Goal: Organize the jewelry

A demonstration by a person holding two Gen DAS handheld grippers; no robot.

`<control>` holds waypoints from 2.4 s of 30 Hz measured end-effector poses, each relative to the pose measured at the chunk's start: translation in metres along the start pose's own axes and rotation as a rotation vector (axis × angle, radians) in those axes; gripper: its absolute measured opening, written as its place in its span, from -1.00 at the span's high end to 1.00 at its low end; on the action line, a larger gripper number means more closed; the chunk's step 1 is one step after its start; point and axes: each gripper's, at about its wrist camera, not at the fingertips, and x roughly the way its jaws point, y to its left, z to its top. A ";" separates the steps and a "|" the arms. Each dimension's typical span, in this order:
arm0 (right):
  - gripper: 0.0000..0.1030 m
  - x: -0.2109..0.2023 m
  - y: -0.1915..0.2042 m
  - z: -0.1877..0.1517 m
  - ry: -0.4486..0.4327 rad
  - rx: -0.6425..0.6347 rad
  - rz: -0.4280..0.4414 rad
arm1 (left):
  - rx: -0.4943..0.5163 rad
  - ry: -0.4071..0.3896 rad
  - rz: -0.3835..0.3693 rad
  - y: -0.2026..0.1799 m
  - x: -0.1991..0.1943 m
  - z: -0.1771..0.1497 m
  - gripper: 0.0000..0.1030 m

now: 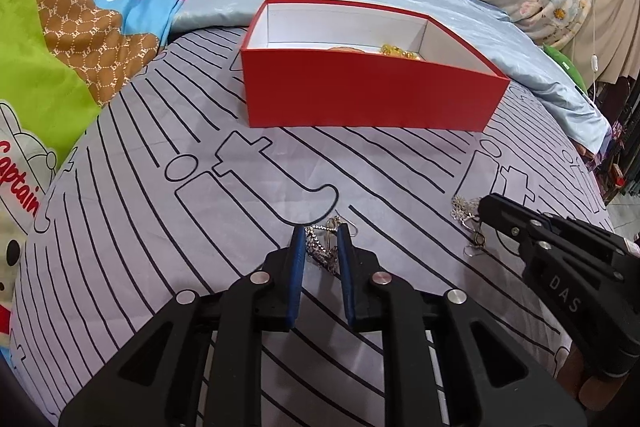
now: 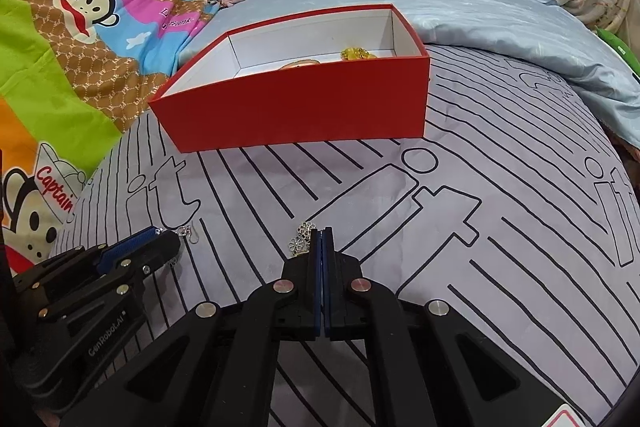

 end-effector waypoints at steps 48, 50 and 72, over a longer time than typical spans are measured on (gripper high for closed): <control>0.72 -0.010 -0.004 -0.005 -0.018 0.026 -0.003 | -0.012 -0.006 -0.025 0.010 -0.002 0.003 1.00; 0.72 -0.013 -0.006 -0.005 -0.024 0.035 0.000 | -0.017 -0.011 -0.026 0.012 -0.004 0.003 1.00; 0.72 -0.018 -0.013 -0.009 -0.019 0.077 0.026 | 0.059 0.004 -0.026 0.002 0.001 -0.007 0.82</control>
